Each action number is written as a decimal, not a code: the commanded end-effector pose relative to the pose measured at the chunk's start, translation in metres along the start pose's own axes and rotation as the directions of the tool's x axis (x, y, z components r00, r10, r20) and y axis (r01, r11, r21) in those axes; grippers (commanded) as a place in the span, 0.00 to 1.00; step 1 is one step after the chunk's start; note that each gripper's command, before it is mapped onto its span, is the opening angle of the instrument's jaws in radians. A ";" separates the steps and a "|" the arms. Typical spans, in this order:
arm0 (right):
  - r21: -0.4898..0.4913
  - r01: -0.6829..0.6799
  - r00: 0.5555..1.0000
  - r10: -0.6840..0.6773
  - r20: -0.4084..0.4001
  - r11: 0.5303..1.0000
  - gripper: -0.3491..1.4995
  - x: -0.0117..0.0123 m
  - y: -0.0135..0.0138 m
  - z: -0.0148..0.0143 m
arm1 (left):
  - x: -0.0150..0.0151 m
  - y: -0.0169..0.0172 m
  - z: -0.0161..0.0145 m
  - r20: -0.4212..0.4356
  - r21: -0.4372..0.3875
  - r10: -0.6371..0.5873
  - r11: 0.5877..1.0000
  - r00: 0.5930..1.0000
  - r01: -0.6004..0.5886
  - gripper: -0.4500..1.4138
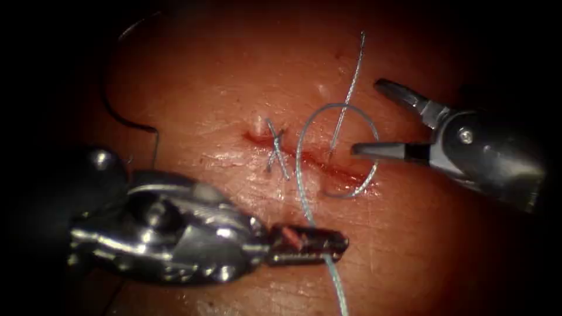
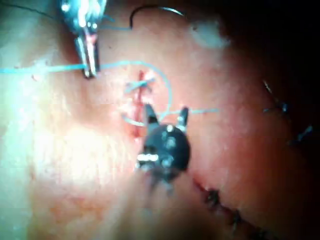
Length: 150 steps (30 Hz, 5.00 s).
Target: Wound Closure
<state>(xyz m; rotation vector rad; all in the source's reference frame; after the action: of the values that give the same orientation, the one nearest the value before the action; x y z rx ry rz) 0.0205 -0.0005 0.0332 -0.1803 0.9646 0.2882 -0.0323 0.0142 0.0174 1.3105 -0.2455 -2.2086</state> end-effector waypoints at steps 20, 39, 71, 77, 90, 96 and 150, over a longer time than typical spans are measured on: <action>0.076 0.547 0.837 -0.547 -0.023 0.834 0.64 0.0042 -0.0039 0.0043 | 0.0001 -0.0013 0.0012 -0.022 -0.009 -0.010 1.000 1.000 0.009 0.00; 0.289 0.296 0.955 -0.291 -0.058 0.910 0.00 -0.0006 -0.0003 0.0053 | -0.0003 -0.0023 0.0005 -0.003 0.042 -0.068 0.997 0.998 0.068 0.99; 0.313 0.145 0.989 -0.147 -0.017 0.939 0.00 -0.0019 0.0008 0.0092 | 0.0027 -0.0004 0.0048 -0.059 0.072 -0.027 0.997 0.998 0.032 0.88; 0.311 0.145 0.989 -0.145 -0.022 0.939 0.00 -0.0016 0.0007 0.0091 | 0.0027 -0.0002 0.0046 -0.061 0.071 -0.025 0.997 0.998 0.030 0.67; 0.292 0.142 0.990 -0.144 -0.016 0.946 0.00 -0.0015 0.0010 0.0075 | 0.0017 0.0005 0.0012 -0.047 0.084 0.061 0.995 0.997 -0.057 0.00; 0.277 0.140 0.990 -0.135 -0.040 0.951 0.00 0.0001 0.0011 0.0038 | 0.0005 0.0006 -0.0017 -0.029 0.091 0.056 0.994 0.998 -0.054 0.00; 0.165 -0.201 0.956 0.230 -0.183 0.966 0.00 -0.0049 0.0057 0.0033 | -0.0027 0.0015 -0.0048 0.032 0.099 0.031 0.995 0.999 -0.034 0.00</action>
<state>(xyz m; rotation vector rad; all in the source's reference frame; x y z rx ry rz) 0.0180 0.0048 0.0385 0.0307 1.1994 0.4077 -0.0261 0.0147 0.0171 1.3165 -0.3877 -2.2184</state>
